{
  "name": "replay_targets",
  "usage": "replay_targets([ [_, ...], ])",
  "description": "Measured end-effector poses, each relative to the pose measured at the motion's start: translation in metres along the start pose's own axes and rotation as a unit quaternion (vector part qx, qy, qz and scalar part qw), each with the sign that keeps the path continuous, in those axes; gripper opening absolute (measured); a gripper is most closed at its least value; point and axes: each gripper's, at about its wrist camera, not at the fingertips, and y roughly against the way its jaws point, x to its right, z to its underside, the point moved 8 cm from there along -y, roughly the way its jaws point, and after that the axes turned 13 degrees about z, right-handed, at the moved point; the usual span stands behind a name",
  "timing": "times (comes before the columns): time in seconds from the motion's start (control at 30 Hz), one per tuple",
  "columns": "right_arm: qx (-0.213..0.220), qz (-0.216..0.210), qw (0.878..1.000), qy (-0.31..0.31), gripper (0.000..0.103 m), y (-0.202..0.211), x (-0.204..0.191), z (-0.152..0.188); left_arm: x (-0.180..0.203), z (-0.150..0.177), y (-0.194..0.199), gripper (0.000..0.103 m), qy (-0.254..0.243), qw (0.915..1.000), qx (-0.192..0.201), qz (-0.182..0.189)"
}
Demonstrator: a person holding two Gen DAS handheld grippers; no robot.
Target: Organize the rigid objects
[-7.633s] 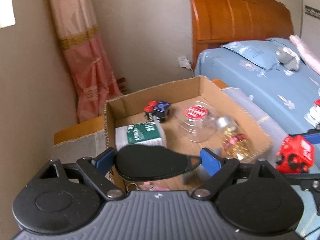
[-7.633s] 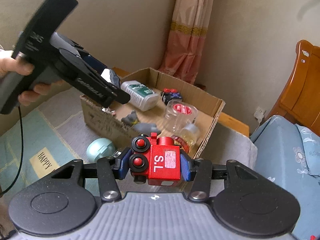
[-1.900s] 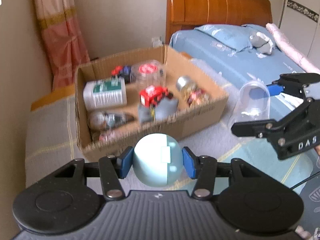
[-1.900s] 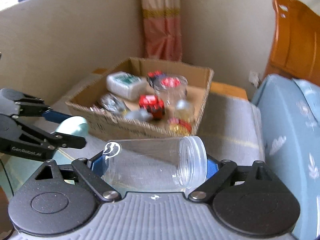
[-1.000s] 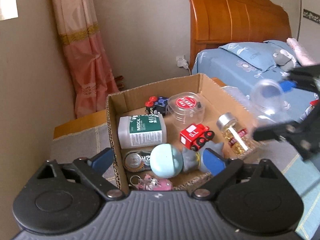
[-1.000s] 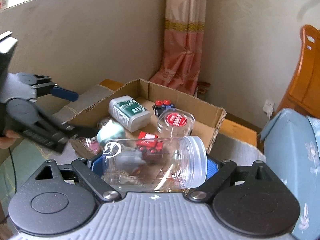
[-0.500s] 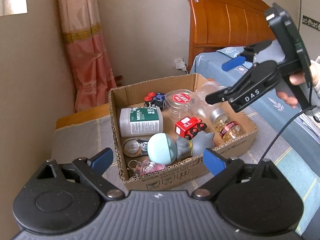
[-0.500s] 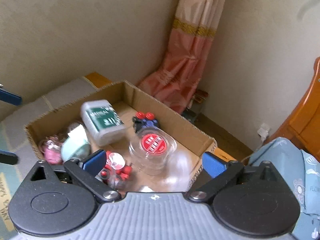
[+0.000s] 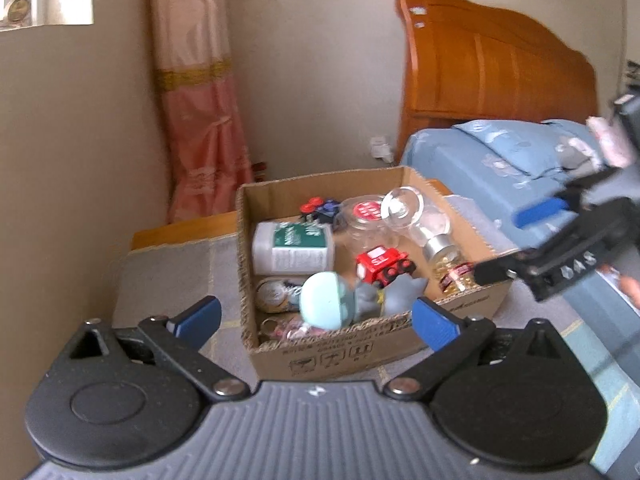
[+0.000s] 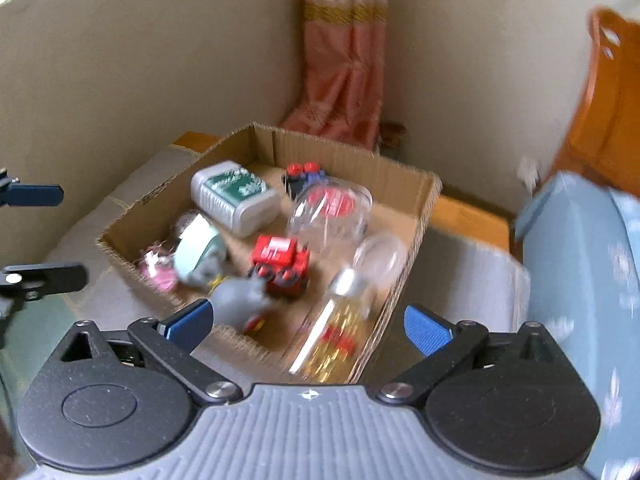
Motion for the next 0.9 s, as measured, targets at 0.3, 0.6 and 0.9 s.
replay_targets([
  [0.3, -0.028, 0.078, 0.991, -0.105, 0.103, 0.035, -0.011, 0.054, 0.026, 0.026, 0.014, 0.101, 0.027, 0.9978, -0.045, -0.041],
  [0.6, -0.034, 0.114, 0.981, -0.154, 0.103, 0.062, -0.018, 0.087, 0.040, 0.045, 0.030, 0.101, 0.053, 0.9930, -0.068, -0.082],
  [0.9, -0.011, 0.126, 0.978, -0.165, 0.103, 0.079, -0.014, 0.086, 0.042, 0.037, 0.042, 0.101, 0.044, 0.9922, -0.055, -0.103],
])
